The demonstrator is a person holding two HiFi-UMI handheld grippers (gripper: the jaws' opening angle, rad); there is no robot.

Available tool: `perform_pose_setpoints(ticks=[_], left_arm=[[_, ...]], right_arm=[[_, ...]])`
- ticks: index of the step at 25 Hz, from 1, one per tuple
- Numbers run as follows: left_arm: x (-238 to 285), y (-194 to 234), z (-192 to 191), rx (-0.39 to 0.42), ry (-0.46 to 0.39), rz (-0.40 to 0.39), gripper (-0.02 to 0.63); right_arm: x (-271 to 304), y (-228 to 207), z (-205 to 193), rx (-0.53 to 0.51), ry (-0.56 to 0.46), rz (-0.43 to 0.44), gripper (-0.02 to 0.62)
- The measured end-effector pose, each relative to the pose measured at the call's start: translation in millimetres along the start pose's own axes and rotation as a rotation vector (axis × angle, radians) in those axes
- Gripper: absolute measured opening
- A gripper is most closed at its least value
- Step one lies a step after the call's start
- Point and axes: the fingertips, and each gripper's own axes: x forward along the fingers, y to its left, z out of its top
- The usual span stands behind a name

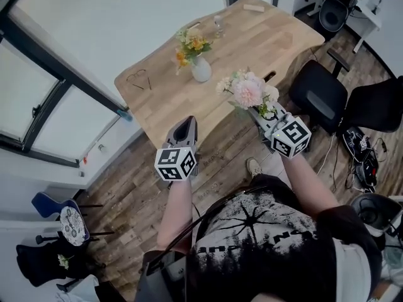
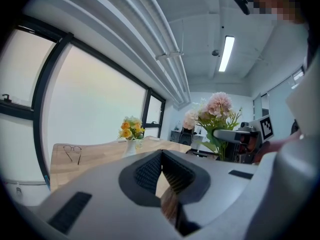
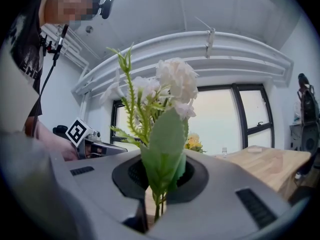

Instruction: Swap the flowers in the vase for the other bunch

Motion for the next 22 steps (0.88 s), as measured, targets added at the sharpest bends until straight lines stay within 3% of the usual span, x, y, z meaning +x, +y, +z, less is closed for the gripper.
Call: perform_pose_setpoints(ticks=[11, 22], left_arm=[[86, 3, 25, 0.002, -0.009, 0.093, 0.014], [130, 19, 31, -0.006, 0.003, 0.226, 0.014]], right_arm=[[34, -103, 12, 0.021, 0.009, 0.081, 0.04], [80, -156, 5, 0.044, 0.016, 0.21, 0.04]])
